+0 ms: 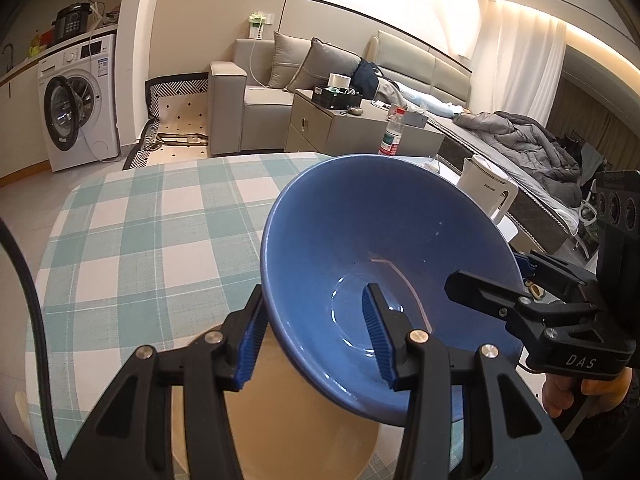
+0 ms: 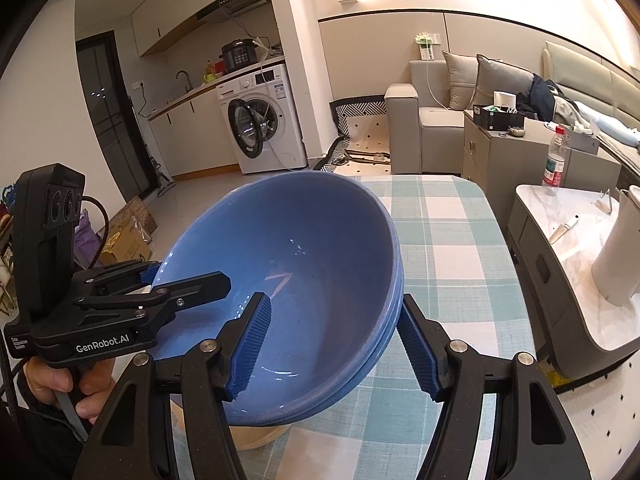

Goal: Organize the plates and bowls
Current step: 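Lift the bowl stack with the left gripper toward the cream plates, then lower the bowl stack onto the stacked cream plates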

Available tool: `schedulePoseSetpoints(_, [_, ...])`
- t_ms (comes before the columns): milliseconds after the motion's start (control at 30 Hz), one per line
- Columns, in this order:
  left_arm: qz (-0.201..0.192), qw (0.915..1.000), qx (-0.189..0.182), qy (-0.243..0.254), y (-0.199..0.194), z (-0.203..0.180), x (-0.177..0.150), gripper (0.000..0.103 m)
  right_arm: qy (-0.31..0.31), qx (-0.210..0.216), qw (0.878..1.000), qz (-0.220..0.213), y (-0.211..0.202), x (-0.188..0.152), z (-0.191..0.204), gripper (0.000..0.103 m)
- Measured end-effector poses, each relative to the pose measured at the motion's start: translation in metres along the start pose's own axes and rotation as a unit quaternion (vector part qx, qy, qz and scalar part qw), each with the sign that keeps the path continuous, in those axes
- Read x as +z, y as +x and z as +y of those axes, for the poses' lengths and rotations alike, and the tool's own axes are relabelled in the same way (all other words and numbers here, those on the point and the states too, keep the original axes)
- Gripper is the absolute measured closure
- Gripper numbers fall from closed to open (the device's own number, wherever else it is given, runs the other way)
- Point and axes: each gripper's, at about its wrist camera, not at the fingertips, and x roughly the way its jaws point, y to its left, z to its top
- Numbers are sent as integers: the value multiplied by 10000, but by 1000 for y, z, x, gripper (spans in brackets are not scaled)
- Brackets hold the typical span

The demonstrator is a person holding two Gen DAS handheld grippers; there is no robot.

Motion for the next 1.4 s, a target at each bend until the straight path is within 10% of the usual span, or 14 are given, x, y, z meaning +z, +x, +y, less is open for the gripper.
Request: schedulePoseSetpoints(1400, [-273,9993,271,-10,-39,40,-43,57,-306,269,9992,-40,16,-26,47,36])
